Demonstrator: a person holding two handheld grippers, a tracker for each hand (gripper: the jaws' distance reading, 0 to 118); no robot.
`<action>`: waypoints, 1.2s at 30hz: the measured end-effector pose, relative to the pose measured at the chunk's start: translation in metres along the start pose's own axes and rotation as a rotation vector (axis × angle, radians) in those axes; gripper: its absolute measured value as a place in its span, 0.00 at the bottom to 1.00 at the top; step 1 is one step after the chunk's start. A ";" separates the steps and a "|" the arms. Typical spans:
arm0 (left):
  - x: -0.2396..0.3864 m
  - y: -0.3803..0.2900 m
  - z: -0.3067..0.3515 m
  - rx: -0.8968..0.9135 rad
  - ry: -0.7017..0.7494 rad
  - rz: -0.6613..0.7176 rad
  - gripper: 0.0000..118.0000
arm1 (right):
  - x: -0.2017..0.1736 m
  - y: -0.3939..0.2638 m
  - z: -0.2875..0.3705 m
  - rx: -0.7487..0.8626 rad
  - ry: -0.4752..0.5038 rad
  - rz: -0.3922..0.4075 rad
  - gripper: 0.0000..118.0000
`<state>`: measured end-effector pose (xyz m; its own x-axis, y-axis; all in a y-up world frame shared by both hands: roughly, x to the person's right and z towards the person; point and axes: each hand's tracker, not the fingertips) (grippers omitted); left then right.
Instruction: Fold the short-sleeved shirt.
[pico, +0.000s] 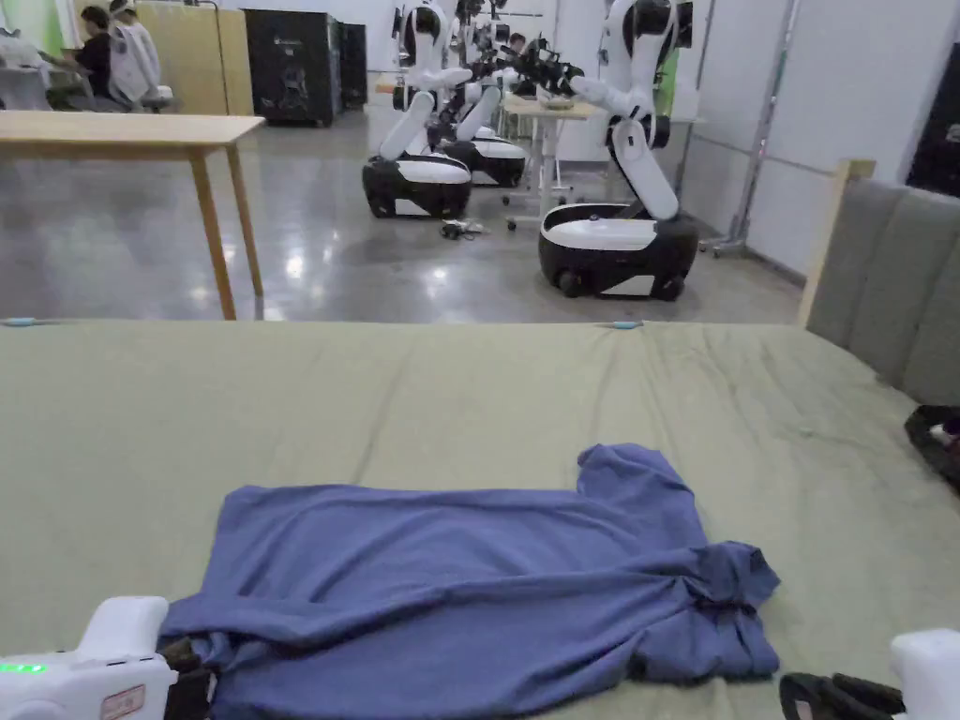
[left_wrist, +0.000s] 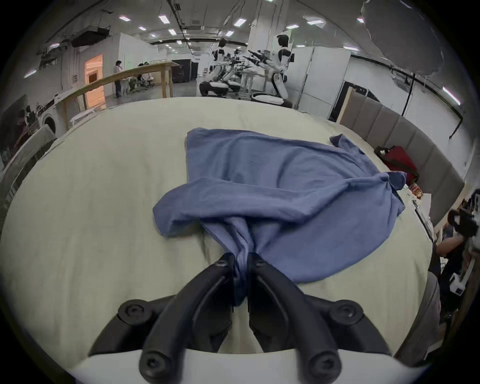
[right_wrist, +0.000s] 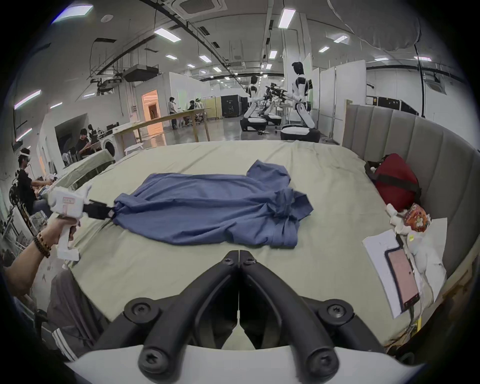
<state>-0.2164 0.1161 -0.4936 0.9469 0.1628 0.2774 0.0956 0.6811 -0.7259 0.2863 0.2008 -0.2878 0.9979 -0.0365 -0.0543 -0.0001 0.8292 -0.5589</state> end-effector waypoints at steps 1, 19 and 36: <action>0.000 0.000 0.000 0.004 0.000 0.005 0.06 | 0.009 0.007 -0.013 0.000 -0.009 0.006 0.05; 0.013 -0.001 0.013 0.005 0.007 0.005 0.06 | 0.089 0.011 -0.190 -0.312 -0.036 -0.051 0.45; 0.013 -0.008 0.059 0.039 -0.050 -0.003 0.06 | 0.072 0.017 -0.140 -0.272 -0.004 0.010 0.08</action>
<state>-0.2232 0.1552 -0.4473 0.9299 0.1956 0.3115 0.0854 0.7090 -0.7001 0.3488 0.1340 -0.4175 0.9979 -0.0270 -0.0580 -0.0267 0.6490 -0.7604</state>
